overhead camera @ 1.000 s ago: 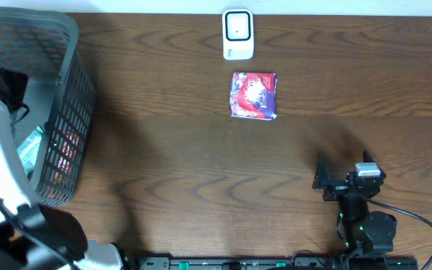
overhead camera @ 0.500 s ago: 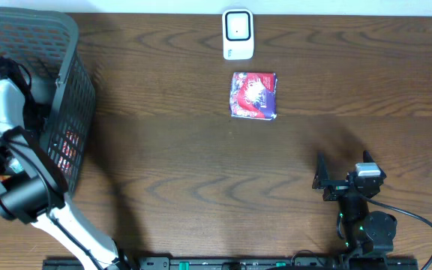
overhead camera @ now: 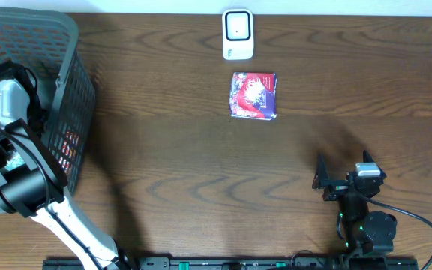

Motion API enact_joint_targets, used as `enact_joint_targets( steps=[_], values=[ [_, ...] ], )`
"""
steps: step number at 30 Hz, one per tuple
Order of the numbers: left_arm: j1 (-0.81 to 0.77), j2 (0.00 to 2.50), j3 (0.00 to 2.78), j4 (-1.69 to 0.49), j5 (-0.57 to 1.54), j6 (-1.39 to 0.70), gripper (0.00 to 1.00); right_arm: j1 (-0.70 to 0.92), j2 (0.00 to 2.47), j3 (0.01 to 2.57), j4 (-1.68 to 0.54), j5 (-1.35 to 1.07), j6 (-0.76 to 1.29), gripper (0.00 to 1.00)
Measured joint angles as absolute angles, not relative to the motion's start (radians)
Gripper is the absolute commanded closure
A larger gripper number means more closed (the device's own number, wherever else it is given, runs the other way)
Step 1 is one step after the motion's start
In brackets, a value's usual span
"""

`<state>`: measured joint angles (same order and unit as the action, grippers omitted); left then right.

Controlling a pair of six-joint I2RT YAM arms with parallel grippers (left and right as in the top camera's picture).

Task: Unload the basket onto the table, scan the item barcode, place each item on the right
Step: 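Reach the left gripper into the basket and grasp the green wipes pack, then carry the green wipes pack with the left gripper and release it beside the pink pack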

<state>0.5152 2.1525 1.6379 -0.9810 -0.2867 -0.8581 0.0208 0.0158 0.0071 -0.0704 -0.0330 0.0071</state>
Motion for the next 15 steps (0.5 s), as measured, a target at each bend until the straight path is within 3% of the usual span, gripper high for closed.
enact_joint_targets(
  steps=[7,15],
  values=[
    [0.517,2.09,1.635,-0.974,-0.23,-0.725,0.93,0.021,0.016,0.007,-0.07,-0.033,0.007,0.01],
    [0.454,1.626,1.639,-0.872,-0.113,-0.589,0.93,0.021,0.016,0.007,-0.07,-0.033,0.007,0.01]
  ],
)
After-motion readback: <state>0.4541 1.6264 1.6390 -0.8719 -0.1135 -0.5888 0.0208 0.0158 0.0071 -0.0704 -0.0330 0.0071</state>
